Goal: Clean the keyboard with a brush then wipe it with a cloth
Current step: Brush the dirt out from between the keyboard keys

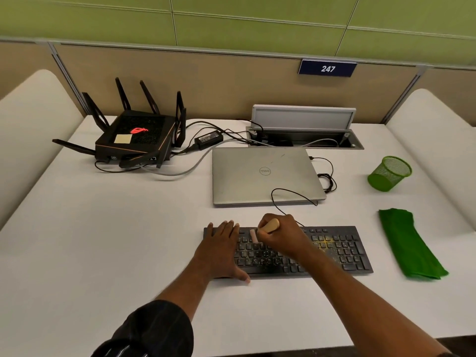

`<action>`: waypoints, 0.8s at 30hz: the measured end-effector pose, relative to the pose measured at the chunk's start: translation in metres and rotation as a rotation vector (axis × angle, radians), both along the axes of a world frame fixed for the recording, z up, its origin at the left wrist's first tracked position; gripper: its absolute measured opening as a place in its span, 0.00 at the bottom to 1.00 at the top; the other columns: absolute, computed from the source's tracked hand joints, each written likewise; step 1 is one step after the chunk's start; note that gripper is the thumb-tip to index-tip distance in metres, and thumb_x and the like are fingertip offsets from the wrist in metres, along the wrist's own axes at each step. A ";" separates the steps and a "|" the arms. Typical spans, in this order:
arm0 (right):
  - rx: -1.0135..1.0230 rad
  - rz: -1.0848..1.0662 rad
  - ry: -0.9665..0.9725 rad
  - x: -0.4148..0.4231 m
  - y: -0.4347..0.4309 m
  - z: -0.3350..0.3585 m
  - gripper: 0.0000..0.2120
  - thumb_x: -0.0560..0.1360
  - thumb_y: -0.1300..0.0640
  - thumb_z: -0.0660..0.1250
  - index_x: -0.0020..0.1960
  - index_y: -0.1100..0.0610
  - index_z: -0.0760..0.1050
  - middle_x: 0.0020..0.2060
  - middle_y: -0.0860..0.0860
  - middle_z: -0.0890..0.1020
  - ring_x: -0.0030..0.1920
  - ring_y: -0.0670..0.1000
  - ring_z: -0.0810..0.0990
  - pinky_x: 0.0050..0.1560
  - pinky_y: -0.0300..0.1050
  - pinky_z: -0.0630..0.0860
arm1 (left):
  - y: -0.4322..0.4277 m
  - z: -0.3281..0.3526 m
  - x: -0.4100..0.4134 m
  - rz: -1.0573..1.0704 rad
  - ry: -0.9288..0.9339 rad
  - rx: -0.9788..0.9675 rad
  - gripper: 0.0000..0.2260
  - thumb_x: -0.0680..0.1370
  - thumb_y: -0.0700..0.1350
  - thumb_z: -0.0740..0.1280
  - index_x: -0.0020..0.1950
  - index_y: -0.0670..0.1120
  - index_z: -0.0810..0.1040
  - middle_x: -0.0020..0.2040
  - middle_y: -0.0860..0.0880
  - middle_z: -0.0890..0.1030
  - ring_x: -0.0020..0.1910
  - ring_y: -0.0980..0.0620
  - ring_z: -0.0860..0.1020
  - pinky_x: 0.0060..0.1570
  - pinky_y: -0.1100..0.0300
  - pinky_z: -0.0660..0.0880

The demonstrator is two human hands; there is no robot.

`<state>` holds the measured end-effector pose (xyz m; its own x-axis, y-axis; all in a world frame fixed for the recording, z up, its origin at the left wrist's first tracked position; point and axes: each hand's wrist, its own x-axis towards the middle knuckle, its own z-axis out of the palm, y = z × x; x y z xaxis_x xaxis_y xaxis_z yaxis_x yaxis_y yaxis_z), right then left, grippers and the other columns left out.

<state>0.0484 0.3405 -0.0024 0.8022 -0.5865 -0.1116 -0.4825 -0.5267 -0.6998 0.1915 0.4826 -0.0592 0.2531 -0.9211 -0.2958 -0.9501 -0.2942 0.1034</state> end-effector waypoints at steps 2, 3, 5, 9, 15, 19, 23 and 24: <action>0.001 -0.032 -0.036 0.003 0.002 0.001 0.02 0.73 0.56 0.70 0.42 0.53 0.80 0.34 0.47 0.83 0.32 0.43 0.78 0.32 0.39 0.74 | 0.001 0.001 0.002 -0.005 0.003 0.003 0.63 0.64 0.80 0.66 0.83 0.43 0.44 0.84 0.44 0.48 0.82 0.45 0.47 0.79 0.39 0.44; -0.003 -0.033 -0.039 0.005 0.004 0.000 0.02 0.74 0.56 0.70 0.43 0.52 0.81 0.35 0.46 0.83 0.33 0.44 0.79 0.32 0.38 0.74 | 0.002 0.002 0.003 -0.008 0.006 0.006 0.62 0.64 0.80 0.66 0.83 0.43 0.44 0.84 0.44 0.48 0.82 0.45 0.47 0.79 0.39 0.44; -0.006 -0.018 -0.027 0.008 0.008 -0.002 0.02 0.75 0.55 0.69 0.44 0.52 0.81 0.36 0.45 0.83 0.35 0.44 0.79 0.31 0.34 0.73 | 0.004 0.004 0.006 -0.016 0.011 0.016 0.62 0.64 0.79 0.66 0.83 0.44 0.45 0.84 0.44 0.48 0.82 0.45 0.47 0.79 0.39 0.44; -0.037 -0.008 0.022 0.013 0.016 -0.005 0.03 0.76 0.55 0.69 0.48 0.54 0.80 0.37 0.46 0.83 0.34 0.42 0.79 0.33 0.31 0.72 | 0.006 0.004 0.012 -0.027 0.024 0.035 0.61 0.65 0.79 0.67 0.83 0.44 0.44 0.84 0.44 0.47 0.82 0.45 0.46 0.79 0.39 0.43; -0.057 0.000 0.075 0.019 0.017 -0.003 0.02 0.73 0.56 0.70 0.42 0.54 0.80 0.33 0.46 0.82 0.32 0.43 0.78 0.31 0.33 0.72 | 0.007 0.004 0.018 -0.060 0.033 0.044 0.62 0.65 0.79 0.67 0.83 0.44 0.43 0.84 0.44 0.47 0.82 0.44 0.46 0.78 0.39 0.42; -0.052 -0.054 0.008 0.018 0.017 -0.002 0.03 0.74 0.55 0.70 0.43 0.53 0.80 0.34 0.45 0.82 0.33 0.43 0.79 0.32 0.34 0.73 | 0.008 0.003 0.021 -0.075 0.056 0.022 0.62 0.64 0.79 0.66 0.83 0.44 0.44 0.84 0.44 0.47 0.82 0.45 0.47 0.78 0.39 0.43; -0.064 -0.080 0.060 0.015 0.023 -0.004 0.03 0.75 0.53 0.70 0.43 0.52 0.80 0.34 0.45 0.82 0.33 0.44 0.79 0.32 0.36 0.72 | 0.008 0.002 0.023 -0.093 0.057 0.011 0.62 0.64 0.79 0.66 0.83 0.44 0.44 0.84 0.44 0.48 0.82 0.45 0.47 0.78 0.39 0.43; -0.074 -0.081 0.079 0.016 0.024 -0.003 0.04 0.74 0.53 0.69 0.42 0.52 0.80 0.33 0.46 0.82 0.33 0.45 0.79 0.31 0.37 0.72 | 0.008 0.002 0.023 -0.098 0.055 0.006 0.62 0.64 0.79 0.66 0.83 0.43 0.45 0.84 0.44 0.48 0.82 0.45 0.48 0.78 0.39 0.44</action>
<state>0.0639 0.3642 -0.0058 0.7425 -0.6578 -0.1266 -0.5773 -0.5324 -0.6191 0.2149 0.4903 -0.0575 0.1454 -0.9387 -0.3124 -0.9673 -0.2012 0.1544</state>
